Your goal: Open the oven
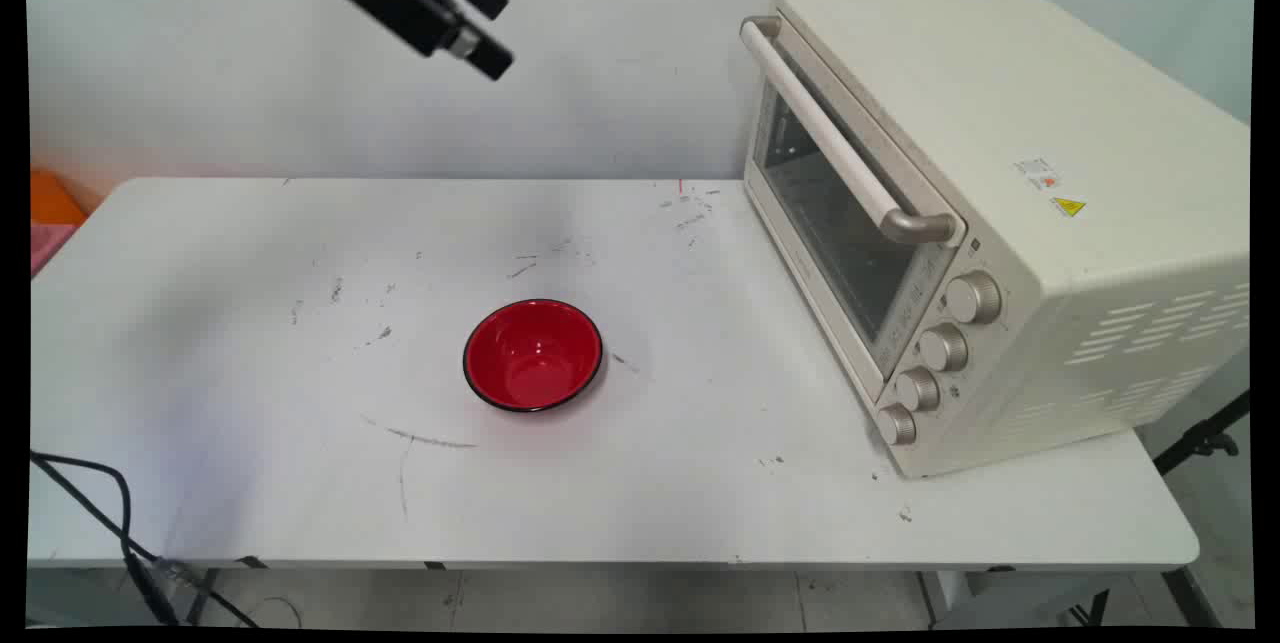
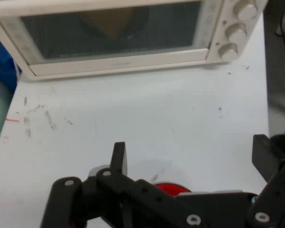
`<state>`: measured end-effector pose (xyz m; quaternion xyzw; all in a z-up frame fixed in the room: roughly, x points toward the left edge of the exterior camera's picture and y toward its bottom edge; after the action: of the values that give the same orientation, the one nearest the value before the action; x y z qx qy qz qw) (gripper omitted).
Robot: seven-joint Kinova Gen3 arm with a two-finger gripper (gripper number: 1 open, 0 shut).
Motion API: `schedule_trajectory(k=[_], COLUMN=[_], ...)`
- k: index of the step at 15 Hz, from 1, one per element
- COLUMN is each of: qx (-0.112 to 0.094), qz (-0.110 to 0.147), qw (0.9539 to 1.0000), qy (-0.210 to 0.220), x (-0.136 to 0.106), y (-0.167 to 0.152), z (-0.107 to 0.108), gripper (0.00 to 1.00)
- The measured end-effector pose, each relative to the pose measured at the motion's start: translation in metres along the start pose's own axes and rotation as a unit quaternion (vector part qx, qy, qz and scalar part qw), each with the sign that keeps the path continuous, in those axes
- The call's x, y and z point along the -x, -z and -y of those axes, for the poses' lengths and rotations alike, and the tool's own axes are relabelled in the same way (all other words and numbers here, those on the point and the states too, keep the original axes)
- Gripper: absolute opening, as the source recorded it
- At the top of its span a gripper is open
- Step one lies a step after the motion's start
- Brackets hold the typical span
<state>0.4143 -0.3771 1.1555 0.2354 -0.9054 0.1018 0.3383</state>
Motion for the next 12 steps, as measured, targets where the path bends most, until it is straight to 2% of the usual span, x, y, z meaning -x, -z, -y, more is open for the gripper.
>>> schedule_trajectory(k=[5, 12], qx=[-0.027, -0.045], qz=[0.005, 0.033], qw=[0.9996, 0.9984], qy=[0.0, -0.013], x=[-0.051, -0.125], y=[-0.041, -0.118], z=[0.004, 0.007], gripper=[1.0, 1.0])
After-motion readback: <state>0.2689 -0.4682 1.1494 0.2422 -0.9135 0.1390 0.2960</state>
